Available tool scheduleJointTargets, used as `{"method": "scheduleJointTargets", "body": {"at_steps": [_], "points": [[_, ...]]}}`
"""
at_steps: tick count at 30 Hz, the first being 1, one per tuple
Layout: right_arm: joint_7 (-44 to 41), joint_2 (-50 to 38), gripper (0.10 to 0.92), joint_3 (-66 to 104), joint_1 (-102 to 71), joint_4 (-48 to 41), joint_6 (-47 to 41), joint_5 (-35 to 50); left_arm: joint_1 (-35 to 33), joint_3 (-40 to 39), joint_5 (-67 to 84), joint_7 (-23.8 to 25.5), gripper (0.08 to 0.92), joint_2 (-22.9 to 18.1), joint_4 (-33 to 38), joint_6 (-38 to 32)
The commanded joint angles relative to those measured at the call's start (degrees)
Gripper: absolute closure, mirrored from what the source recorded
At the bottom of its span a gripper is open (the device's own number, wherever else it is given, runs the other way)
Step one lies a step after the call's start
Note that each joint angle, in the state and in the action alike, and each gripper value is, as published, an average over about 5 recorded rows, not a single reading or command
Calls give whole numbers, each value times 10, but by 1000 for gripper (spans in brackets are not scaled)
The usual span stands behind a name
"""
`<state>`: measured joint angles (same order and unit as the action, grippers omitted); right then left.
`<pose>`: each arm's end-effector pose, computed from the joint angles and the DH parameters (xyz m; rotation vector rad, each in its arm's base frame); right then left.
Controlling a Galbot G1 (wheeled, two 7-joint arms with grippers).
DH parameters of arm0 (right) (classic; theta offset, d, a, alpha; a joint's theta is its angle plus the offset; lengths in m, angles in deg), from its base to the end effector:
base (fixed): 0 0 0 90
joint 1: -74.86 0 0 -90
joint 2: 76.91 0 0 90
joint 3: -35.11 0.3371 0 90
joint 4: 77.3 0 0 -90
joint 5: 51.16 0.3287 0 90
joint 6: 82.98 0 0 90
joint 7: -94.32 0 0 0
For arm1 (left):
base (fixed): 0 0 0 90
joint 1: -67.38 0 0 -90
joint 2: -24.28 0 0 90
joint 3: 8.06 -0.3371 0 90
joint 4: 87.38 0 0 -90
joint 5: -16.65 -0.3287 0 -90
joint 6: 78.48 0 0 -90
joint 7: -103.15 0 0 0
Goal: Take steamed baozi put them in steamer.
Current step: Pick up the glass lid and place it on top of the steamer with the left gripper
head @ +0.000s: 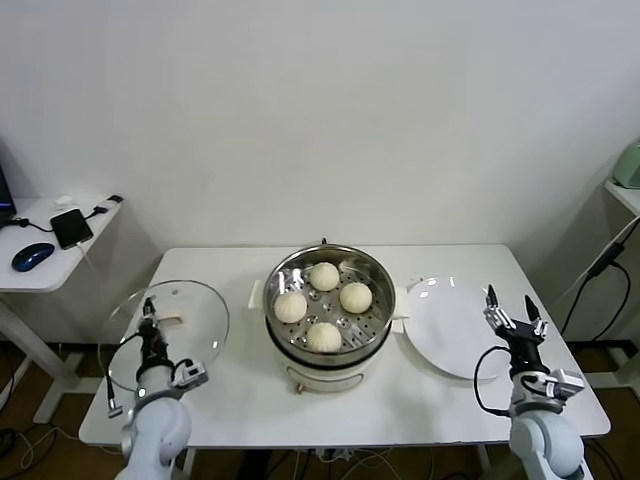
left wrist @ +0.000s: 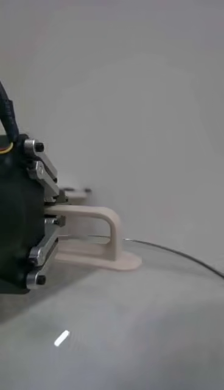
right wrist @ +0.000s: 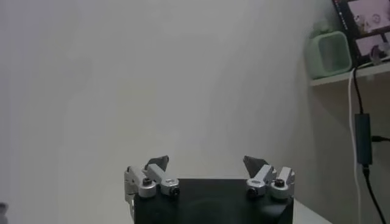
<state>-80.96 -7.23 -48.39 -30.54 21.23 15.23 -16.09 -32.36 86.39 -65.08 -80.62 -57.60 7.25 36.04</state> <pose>0.2430 -0.1346 -0.3341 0.2515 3.0593 0.3679 0.2705 0.0690 -0.3547 0.4751 -1.9028 -1.9803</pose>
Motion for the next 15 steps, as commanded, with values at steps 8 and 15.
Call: {"method": "scheduleJointTargets", "body": {"at_steps": [8,15], "points": [[0,4,203,-1,4,-6,-3,0,42,-123,-135,253,830,-92,219,184],[0,16,203,2,-1,-3,-5,-9,90,-243,-135,268,830,-131,198,203]]}}
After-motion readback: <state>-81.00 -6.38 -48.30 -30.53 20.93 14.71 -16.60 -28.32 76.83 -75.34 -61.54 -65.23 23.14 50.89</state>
